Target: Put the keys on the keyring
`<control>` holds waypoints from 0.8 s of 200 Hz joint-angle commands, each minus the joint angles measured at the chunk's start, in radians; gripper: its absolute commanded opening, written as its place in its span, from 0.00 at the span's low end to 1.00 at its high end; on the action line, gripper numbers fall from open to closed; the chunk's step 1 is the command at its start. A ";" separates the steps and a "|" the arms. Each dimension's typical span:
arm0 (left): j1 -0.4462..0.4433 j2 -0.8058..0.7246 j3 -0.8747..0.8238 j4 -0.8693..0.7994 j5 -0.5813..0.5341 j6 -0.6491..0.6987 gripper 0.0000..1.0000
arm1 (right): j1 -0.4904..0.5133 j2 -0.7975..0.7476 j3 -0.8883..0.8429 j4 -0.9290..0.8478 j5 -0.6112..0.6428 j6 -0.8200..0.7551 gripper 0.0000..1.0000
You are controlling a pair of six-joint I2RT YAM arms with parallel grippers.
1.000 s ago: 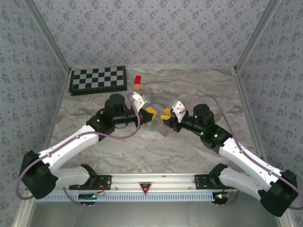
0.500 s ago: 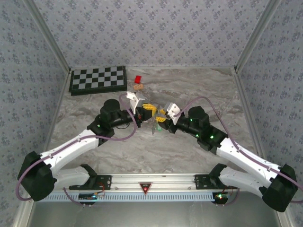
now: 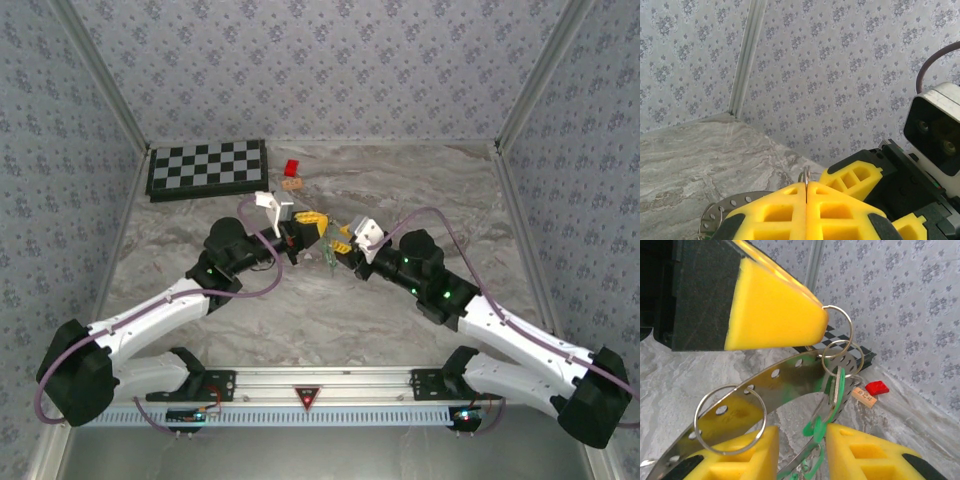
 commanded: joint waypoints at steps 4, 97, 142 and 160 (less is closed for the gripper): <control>-0.011 -0.021 0.021 0.069 0.012 -0.009 0.00 | 0.011 -0.005 0.003 0.054 0.056 -0.030 0.30; -0.022 -0.025 0.034 0.030 0.032 0.007 0.00 | 0.008 0.022 -0.008 0.144 0.074 -0.040 0.23; -0.022 -0.032 0.035 0.034 0.028 0.003 0.00 | 0.009 0.039 0.000 0.131 0.045 -0.050 0.04; -0.025 -0.037 0.038 0.037 0.025 0.001 0.00 | 0.011 0.038 -0.006 0.123 0.026 -0.050 0.01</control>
